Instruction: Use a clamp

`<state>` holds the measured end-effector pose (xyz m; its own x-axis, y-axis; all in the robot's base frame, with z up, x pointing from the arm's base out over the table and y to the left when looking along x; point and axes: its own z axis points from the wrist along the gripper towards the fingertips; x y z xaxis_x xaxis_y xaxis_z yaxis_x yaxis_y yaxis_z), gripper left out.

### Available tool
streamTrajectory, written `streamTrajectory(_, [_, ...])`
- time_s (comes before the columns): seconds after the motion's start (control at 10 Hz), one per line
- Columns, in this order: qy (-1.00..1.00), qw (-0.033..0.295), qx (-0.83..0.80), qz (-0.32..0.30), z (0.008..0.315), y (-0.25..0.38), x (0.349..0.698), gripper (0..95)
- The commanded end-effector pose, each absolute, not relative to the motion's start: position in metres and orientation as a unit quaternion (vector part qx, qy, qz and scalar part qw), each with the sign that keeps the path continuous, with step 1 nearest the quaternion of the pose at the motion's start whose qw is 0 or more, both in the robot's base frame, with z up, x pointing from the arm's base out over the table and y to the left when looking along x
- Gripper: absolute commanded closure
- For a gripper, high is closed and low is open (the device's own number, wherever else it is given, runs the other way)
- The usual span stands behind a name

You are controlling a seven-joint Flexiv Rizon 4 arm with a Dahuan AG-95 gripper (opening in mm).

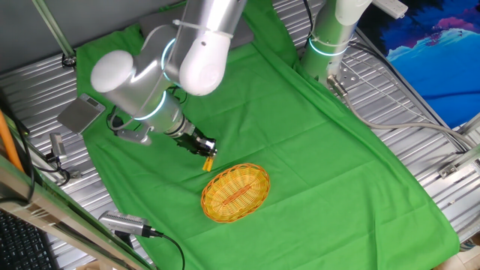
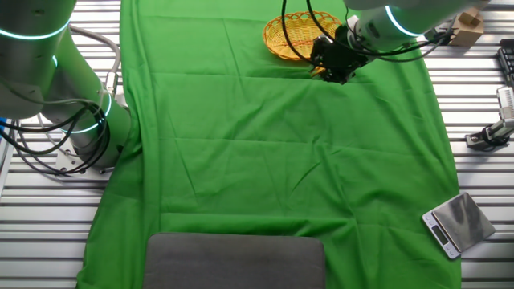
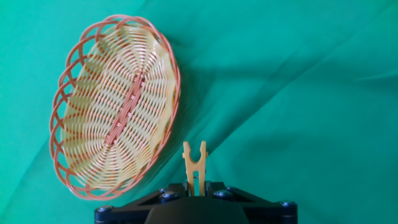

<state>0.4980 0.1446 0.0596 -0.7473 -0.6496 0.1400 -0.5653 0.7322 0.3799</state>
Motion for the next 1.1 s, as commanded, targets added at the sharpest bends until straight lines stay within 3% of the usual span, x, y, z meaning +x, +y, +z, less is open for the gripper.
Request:
streamTrajectory(0.1, [-0.922,0.135,0.326,-0.160,0.059,0.146,0.500,95.0])
streamTrajectory(0.5, [-0.915,0.166,0.314,-0.190,0.062,0.147,0.477,95.0])
streamTrajectory(1.1, [-0.919,0.171,0.297,-0.195,0.073,0.154,0.413,95.0])
